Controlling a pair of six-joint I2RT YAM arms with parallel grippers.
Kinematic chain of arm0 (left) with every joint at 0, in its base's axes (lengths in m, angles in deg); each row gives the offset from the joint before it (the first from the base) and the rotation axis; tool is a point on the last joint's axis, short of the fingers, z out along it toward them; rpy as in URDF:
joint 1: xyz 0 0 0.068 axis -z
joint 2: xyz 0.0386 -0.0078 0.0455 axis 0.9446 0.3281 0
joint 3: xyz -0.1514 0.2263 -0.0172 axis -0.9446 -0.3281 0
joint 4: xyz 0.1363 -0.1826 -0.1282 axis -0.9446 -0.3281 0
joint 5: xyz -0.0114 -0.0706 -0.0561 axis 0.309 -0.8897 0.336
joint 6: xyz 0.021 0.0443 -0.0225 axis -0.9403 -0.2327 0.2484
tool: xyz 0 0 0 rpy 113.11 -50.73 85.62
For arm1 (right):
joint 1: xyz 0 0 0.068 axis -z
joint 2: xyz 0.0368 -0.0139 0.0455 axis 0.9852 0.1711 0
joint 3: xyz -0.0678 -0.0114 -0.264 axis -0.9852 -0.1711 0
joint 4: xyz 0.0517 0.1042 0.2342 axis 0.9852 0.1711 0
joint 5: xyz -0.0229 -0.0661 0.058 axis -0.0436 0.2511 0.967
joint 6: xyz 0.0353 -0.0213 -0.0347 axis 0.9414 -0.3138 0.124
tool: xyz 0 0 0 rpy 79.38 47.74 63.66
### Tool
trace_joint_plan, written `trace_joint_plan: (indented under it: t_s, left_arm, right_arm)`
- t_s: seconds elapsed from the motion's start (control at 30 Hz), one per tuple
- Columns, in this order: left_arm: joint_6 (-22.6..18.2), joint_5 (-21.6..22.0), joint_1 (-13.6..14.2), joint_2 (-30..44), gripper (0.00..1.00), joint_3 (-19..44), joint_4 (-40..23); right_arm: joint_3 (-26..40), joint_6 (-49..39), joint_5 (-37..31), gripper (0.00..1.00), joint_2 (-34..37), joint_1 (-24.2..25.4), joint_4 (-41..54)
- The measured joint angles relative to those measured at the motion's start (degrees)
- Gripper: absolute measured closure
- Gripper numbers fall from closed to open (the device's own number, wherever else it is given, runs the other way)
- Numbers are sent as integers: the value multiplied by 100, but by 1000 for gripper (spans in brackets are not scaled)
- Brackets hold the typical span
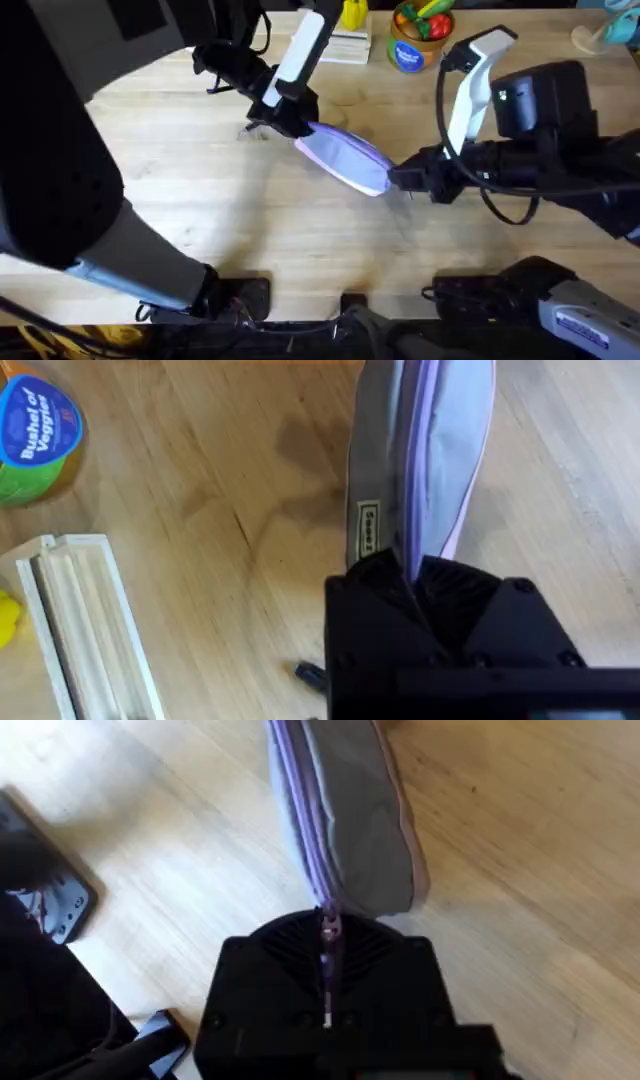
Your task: Unzip the bag, pick up the pens from the table one at a time and place them inside, then zip the bag closed.
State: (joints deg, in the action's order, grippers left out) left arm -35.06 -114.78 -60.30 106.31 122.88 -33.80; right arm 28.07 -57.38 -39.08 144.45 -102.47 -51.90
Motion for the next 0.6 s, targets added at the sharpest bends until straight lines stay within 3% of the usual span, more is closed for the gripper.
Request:
trace_joint_plan:
  t_s: [0.4, 0.6]
  left_arm:
    - [0, -144, 52, 0, 959, 0, -42]
    - [0, -296, 122, 0, 959, 0, -87]
  right_arm:
    - [30, -2, -446, 973, -553, -7, 207]
    - [546, -107, -595, 973, -514, -24, 989]
